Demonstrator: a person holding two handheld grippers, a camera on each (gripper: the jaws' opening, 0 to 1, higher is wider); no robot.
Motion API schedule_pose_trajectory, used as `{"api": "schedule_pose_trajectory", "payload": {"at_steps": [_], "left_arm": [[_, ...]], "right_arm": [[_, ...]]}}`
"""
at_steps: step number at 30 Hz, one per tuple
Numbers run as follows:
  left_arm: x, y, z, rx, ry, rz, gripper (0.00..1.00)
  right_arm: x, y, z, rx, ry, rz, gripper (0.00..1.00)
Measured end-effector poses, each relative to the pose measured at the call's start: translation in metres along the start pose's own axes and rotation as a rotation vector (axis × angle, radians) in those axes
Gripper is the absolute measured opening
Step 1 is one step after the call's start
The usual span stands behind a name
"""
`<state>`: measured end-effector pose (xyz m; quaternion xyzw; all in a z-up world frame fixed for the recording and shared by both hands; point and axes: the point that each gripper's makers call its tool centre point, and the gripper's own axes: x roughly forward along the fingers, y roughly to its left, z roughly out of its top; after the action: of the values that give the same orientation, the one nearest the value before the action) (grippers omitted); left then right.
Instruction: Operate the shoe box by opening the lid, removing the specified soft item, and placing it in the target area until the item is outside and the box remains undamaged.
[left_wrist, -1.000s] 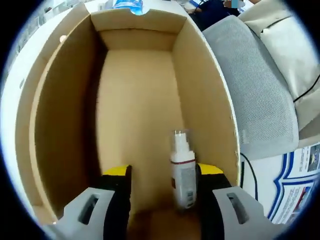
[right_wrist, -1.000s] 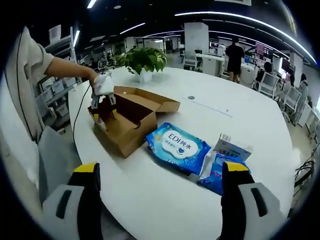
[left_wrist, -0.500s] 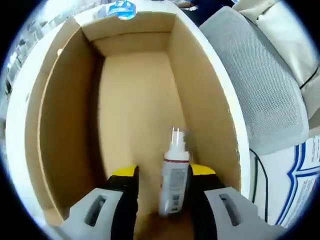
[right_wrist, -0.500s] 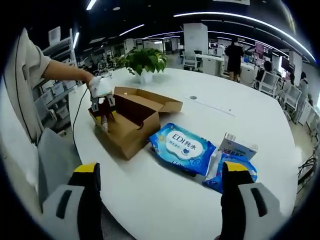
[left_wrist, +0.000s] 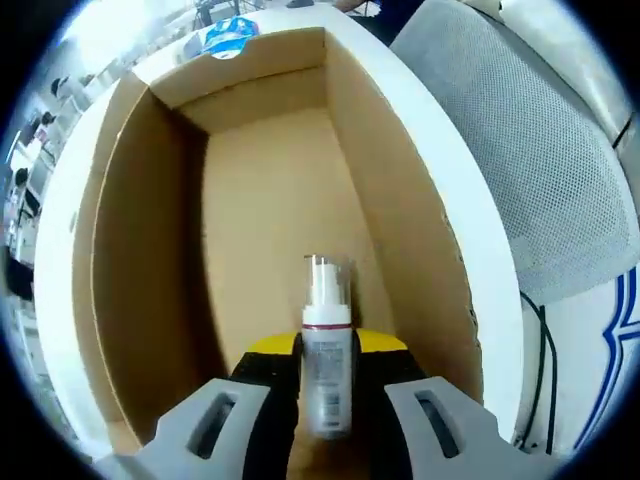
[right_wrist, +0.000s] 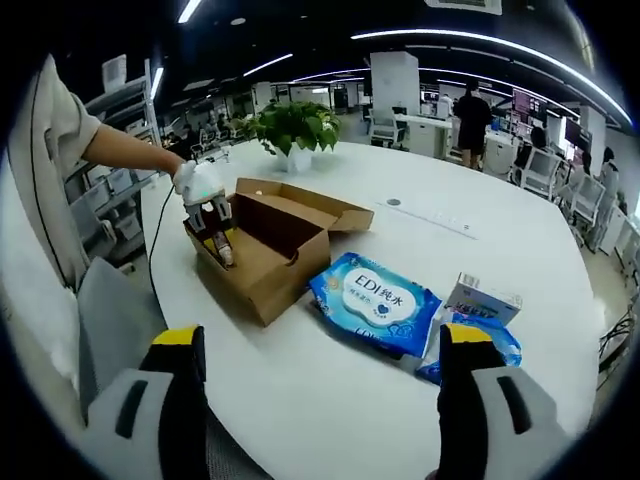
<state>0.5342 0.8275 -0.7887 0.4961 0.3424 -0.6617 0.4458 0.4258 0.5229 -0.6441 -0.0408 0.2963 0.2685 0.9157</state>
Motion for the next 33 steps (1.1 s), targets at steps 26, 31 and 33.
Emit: {"api": "schedule_pose_trajectory", "payload": {"at_steps": [26,31,33], "left_arm": [[-0.056,0.001,0.07,-0.065,-0.169,0.124,0.18],[-0.066,-0.005,0.093,-0.045,-0.213,0.131,0.18],[-0.07,-0.008,0.102,-0.04,-0.231,0.131,0.18]], "right_arm": [[-0.002,0.04,0.028,-0.124,-0.093,0.094,0.71],[-0.001,0.053,0.037,-0.165,-0.118,0.132,0.66],[0.0,0.057,0.039,-0.183,-0.12,0.142,0.64]]}}
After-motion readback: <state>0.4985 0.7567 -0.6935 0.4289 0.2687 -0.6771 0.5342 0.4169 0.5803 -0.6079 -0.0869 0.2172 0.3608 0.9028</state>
